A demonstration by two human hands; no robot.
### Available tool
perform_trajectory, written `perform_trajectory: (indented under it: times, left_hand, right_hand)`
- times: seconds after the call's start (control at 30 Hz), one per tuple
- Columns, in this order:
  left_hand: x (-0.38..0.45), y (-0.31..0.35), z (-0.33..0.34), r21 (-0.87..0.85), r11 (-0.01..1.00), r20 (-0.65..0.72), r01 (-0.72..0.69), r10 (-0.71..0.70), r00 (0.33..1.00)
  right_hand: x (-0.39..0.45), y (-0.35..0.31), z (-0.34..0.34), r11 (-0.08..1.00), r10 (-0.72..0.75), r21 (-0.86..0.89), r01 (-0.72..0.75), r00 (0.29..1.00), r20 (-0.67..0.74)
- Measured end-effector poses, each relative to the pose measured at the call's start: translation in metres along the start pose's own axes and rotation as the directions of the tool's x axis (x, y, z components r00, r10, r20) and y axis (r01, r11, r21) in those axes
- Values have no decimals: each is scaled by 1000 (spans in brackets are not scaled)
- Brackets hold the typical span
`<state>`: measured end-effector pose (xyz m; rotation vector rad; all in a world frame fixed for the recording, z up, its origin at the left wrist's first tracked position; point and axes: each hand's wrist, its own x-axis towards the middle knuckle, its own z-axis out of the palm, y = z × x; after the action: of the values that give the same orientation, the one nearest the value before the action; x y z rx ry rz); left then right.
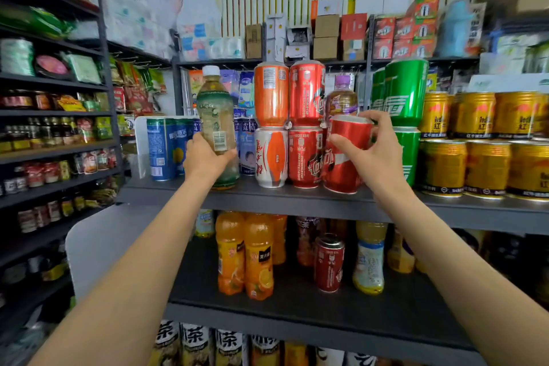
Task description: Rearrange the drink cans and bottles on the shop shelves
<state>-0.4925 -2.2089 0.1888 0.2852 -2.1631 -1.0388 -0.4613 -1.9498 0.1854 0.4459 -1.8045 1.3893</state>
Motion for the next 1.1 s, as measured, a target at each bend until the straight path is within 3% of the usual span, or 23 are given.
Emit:
perform_trajectory:
  times: [0.2, 0.27, 0.33, 0.37, 0.43, 0.5, 0.7, 0.8, 0.9, 1.1]
  left_hand:
    - [7, 1, 27, -43, 999, 4, -24, 25, 1000]
    - [-10, 10, 31, -82, 995, -160, -57, 43, 986]
    - [-39, 28, 34, -125, 955, -420, -267, 193, 887]
    - [-54, 42, 39, -138, 908, -478, -396, 289, 829]
    - [-79, 73, 58, -147, 791, -393, -594, 504, 769]
    - [-94, 101, 85, -179, 716, -238, -675, 634, 736]
    - [-86, 146, 148, -217, 845, 68, -490, 513, 855]
    - [-66, 160, 161, -164, 887, 66, -431, 446, 893]
    - [-45, 170, 167, -117, 880, 18, -460, 465, 885]
    - [-37, 178, 175, -65, 939, 78, -339, 343, 936]
  right_hand:
    - [4, 13, -22, 998, 13, -53, -15, 999, -51]
    - [3, 16, -27, 998, 12, -67, -16, 998, -57]
    - [4, 18, -35, 997, 5, -78, -10, 998, -70]
    - [5, 17, -39, 996, -4, -88, -2, 997, -73]
    - [7, 16, -47, 994, -20, -109, 11, 997, -78]
    - [9, 11, -58, 992, -42, -123, 29, 994, -100]
    - [11, 11, -100, 996, -18, -92, 7, 993, -120]
    - [13, 16, -115, 997, -24, -79, 14, 993, -119]
    - [16, 21, -121, 998, -24, -65, 19, 997, -76]
    - [26, 31, -120, 994, -76, -77, 76, 997, -5]
